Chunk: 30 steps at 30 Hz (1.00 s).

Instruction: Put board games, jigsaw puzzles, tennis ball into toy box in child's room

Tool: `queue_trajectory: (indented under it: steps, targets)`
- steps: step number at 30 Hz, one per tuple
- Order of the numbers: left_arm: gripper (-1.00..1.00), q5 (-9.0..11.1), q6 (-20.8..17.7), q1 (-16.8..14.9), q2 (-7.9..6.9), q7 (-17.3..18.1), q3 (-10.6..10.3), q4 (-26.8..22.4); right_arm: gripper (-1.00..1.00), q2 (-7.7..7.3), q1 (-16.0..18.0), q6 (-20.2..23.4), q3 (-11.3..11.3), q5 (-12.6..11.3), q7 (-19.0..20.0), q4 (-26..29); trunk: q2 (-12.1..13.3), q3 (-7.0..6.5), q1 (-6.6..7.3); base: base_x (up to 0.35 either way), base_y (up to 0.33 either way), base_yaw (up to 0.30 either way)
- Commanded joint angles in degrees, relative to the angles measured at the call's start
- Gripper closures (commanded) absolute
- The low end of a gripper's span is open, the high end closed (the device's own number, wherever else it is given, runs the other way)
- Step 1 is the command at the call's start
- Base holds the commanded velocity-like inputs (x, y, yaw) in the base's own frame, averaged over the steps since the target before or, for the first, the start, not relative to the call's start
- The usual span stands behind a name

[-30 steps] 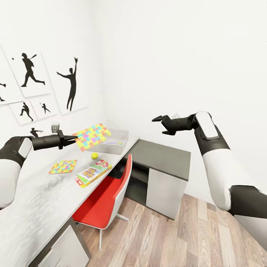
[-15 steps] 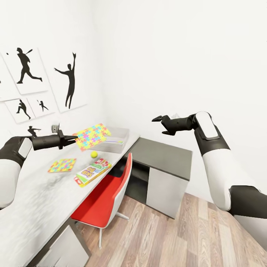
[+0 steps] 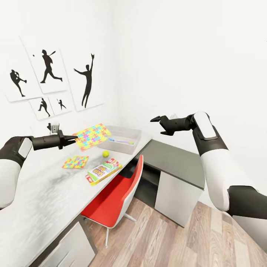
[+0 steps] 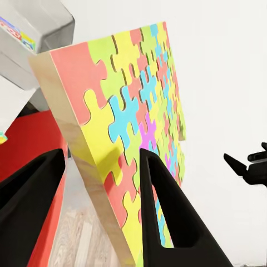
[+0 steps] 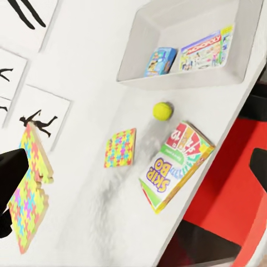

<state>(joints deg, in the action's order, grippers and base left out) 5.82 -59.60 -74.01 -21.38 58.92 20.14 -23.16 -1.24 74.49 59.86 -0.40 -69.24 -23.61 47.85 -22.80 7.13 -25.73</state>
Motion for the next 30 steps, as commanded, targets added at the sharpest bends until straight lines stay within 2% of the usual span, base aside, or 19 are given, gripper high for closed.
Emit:
queue_trajectory:
  steps: [1,4,7,11,19,30]
  targets:
    - [1.00,0.1,-0.3,-0.1,0.03,0.0,0.2,0.0,-1.00,-0.01,0.0,0.1,0.0,-0.6,-0.6,0.0,-0.1,0.06,-0.05,0.121,-0.187,0.196]
    - [1.00,0.1,-0.3,-0.1,0.07,-1.0,0.2,0.0,-1.00,0.01,0.0,0.1,0.0,-0.6,-0.5,0.0,-0.1,-0.17,-0.05,0.158,-0.182,0.177]
    - [1.00,0.1,-0.3,-0.1,0.36,-4.0,0.2,0.0,-1.00,0.01,-0.2,0.1,0.0,-0.5,-0.5,0.0,-0.1,-0.30,-0.05,0.227,-0.071,0.082]
    - [1.00,0.3,-0.3,-0.1,0.65,-6.1,0.4,0.0,-1.00,0.01,-0.2,0.1,0.0,-0.5,-0.5,0.0,-0.1,-0.35,-0.05,0.255,-0.020,0.023]
    - [1.00,0.4,-0.3,-0.1,0.75,-6.7,0.4,0.0,-1.00,0.01,-0.4,0.1,0.0,-0.5,-0.4,0.0,-0.1,-0.42,-0.05,0.277,-0.060,0.003]
    - [1.00,0.4,-0.2,-0.1,0.77,-6.7,0.4,0.0,-1.00,0.01,-0.5,0.1,0.0,-0.5,-0.4,0.0,-0.1,-1.14,-0.05,0.289,-0.172,0.000]
